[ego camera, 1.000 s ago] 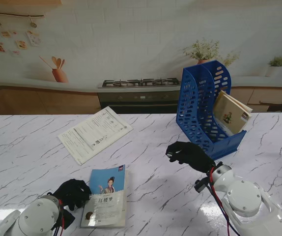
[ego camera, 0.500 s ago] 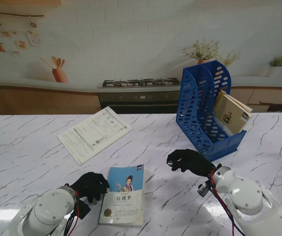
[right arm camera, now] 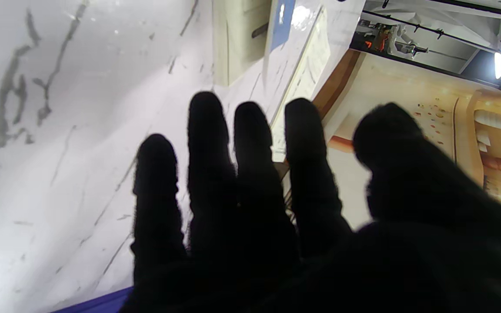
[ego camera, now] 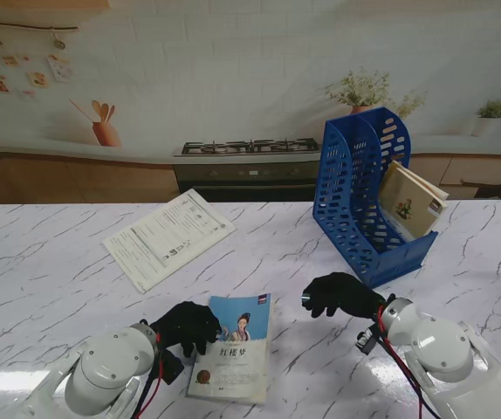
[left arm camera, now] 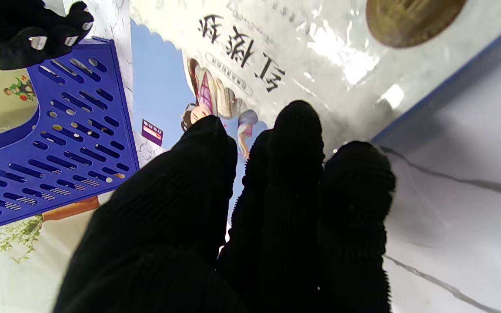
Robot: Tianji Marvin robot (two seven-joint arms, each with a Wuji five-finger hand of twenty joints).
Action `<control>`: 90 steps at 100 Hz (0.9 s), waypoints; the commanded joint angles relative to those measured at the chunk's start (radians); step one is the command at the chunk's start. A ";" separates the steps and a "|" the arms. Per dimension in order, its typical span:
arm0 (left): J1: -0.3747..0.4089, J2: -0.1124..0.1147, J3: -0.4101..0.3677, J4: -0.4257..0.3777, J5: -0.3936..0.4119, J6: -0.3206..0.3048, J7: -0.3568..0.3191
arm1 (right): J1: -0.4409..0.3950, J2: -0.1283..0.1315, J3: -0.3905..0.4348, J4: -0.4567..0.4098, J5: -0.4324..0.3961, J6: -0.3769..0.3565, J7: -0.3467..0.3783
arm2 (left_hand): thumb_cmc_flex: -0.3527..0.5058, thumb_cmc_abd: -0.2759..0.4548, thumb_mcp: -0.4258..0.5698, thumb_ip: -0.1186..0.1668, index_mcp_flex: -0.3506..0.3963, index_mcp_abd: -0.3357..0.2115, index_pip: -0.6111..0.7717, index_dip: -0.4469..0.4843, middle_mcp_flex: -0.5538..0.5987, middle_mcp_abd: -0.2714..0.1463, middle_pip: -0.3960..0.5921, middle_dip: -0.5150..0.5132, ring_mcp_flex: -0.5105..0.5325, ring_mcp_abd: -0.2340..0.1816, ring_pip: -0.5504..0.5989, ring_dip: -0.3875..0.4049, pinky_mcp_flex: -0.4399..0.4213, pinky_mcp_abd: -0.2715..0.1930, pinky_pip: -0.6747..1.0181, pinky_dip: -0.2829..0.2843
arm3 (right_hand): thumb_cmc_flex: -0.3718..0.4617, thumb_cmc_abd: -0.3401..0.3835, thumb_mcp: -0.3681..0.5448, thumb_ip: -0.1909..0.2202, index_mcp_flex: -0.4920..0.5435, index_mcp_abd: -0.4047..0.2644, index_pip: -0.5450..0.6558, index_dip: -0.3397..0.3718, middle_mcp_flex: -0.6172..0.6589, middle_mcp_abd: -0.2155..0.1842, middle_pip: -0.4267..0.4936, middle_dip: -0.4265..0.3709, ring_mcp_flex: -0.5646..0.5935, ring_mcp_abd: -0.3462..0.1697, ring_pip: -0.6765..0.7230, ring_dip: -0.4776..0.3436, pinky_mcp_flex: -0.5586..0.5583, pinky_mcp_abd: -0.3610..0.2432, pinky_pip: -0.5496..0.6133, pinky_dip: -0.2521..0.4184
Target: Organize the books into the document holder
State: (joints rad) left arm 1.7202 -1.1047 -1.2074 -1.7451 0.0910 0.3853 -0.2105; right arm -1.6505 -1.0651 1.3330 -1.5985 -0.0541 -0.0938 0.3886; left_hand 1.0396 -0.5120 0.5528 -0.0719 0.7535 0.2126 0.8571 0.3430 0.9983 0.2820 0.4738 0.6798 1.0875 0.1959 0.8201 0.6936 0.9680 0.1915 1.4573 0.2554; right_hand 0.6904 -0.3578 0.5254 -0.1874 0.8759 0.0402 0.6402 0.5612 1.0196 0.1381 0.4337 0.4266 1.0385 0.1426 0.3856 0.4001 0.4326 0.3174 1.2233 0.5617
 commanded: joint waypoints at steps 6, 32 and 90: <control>0.004 0.000 0.013 -0.005 -0.017 -0.028 -0.036 | 0.004 -0.001 -0.025 0.022 0.022 -0.011 0.019 | 0.035 -0.005 -0.022 -0.028 0.024 0.031 -0.001 -0.006 0.036 0.047 0.040 -0.079 0.072 0.068 -0.052 -0.054 0.049 -0.080 0.070 -0.017 | 0.007 0.061 0.016 -0.002 0.069 0.035 0.024 -0.065 0.075 0.022 -0.033 -0.055 0.048 0.023 -0.020 -0.061 0.020 0.125 0.028 -0.078; -0.016 -0.002 0.048 0.021 -0.065 -0.045 -0.048 | 0.024 0.005 -0.059 0.047 0.050 -0.006 0.062 | 0.030 0.023 -0.042 -0.025 0.016 0.040 -0.003 -0.004 0.022 0.055 0.059 -0.138 0.057 0.105 -0.081 -0.112 0.047 -0.052 0.072 -0.018 | 0.042 0.123 0.028 -0.003 0.049 0.075 -0.005 -0.117 0.043 0.049 -0.074 -0.120 0.001 0.042 -0.065 -0.126 -0.017 0.112 0.009 -0.127; 0.103 -0.014 -0.062 -0.062 0.014 0.042 0.036 | 0.101 0.011 -0.167 0.123 0.085 -0.047 0.114 | 0.016 0.088 -0.124 -0.007 -0.004 0.071 -0.072 -0.016 -0.051 0.079 0.057 -0.240 -0.072 0.172 -0.080 -0.145 -0.039 0.079 -0.005 0.075 | 0.038 0.139 -0.014 0.018 -0.030 0.085 -0.086 -0.145 -0.085 0.031 -0.106 -0.200 -0.144 0.002 -0.124 -0.196 -0.170 0.069 -0.080 -0.180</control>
State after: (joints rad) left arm 1.8372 -1.1232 -1.2879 -1.8401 0.1334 0.4586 -0.1341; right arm -1.5557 -1.0457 1.1847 -1.4869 0.0278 -0.1312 0.4970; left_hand 1.0393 -0.4363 0.4490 -0.0719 0.7145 0.2586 0.7839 0.3408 0.9082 0.3338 0.5354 0.4549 0.9671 0.3200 0.7430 0.5620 0.8658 0.2976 1.4556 0.3229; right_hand 0.7222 -0.2424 0.5256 -0.1874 0.8814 0.1111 0.5827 0.4407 0.9621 0.1811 0.3359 0.2404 0.9187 0.1824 0.2837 0.2245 0.2840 0.3174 1.1586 0.3982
